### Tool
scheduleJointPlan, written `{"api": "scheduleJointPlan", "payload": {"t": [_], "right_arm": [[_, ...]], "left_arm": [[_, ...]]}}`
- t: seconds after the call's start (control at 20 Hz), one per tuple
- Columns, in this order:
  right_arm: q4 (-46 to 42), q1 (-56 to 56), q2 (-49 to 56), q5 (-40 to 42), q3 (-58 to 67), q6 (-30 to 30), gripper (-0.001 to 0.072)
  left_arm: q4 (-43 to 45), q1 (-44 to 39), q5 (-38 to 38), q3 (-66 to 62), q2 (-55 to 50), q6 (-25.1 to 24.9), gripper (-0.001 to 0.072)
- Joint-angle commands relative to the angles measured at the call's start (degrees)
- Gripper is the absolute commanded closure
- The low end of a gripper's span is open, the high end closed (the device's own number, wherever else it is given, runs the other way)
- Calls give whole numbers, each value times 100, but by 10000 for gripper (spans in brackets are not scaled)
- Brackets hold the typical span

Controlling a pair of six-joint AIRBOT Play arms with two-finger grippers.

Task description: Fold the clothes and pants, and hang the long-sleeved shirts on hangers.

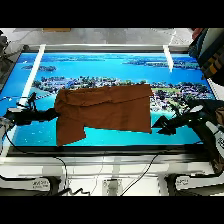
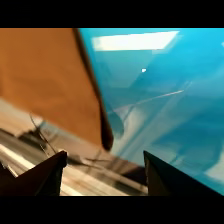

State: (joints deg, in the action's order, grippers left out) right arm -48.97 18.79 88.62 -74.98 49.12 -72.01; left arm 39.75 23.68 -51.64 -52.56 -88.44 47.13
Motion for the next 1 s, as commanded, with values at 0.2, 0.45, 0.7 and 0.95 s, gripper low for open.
{"api": "scheduleJointPlan", "payload": {"t": [0.2,0.45,0.7,0.95], "right_arm": [[431,-723,42,1060,-240,597,408],[675,-745,-42,933,142,1174,698],[697,-745,-667,461,1176,1172,698],[695,-737,-2223,501,2479,1123,698]], "left_arm": [[-339,-2,2,-7,-4,-4,689],[-439,0,-46,-7,72,-4,689],[-852,2,-660,-308,951,-9,690],[-857,4,-1003,-1239,2739,-7,689]]}}
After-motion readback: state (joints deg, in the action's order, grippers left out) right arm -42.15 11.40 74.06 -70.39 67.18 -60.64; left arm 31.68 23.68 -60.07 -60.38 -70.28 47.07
